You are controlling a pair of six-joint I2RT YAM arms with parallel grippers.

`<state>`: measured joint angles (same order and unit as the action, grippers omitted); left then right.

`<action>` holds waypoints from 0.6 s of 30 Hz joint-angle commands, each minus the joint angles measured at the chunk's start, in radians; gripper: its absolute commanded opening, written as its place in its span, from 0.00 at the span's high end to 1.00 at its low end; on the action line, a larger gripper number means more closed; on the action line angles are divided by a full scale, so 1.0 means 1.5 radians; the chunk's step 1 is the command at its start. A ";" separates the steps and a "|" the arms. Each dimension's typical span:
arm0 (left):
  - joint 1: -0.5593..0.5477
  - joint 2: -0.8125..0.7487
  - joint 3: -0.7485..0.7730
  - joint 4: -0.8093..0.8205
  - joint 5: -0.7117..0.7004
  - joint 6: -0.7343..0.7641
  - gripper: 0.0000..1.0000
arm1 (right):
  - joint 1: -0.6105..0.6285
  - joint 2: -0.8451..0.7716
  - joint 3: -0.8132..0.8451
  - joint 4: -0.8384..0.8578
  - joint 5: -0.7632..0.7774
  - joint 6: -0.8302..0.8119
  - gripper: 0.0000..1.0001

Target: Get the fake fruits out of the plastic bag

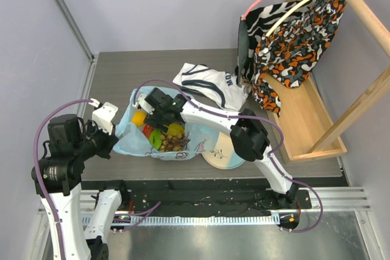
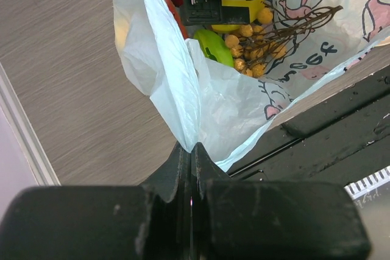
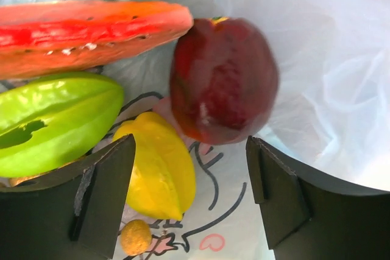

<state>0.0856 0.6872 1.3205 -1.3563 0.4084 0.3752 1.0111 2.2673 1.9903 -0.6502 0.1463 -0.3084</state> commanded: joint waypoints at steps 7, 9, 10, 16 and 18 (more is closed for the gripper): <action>0.003 0.011 -0.001 -0.031 0.041 0.010 1.00 | 0.008 0.058 0.076 0.055 0.094 -0.017 0.07; 0.003 0.012 0.002 -0.033 0.041 0.011 1.00 | 0.018 0.087 0.114 0.046 0.128 -0.025 0.02; 0.002 0.013 0.003 -0.032 0.041 0.011 1.00 | 0.021 0.109 0.143 0.038 0.137 -0.029 0.00; 0.002 0.018 0.009 -0.028 0.052 0.008 1.00 | 0.032 0.116 0.138 0.034 0.141 -0.049 0.04; 0.003 0.017 0.008 -0.026 0.053 0.008 1.00 | 0.031 0.114 0.132 0.028 0.137 -0.060 0.12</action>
<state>0.0856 0.7074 1.3186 -1.3579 0.4564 0.3759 1.0489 2.4641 2.1674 -0.6178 0.3256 -0.3618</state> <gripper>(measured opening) 0.012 0.945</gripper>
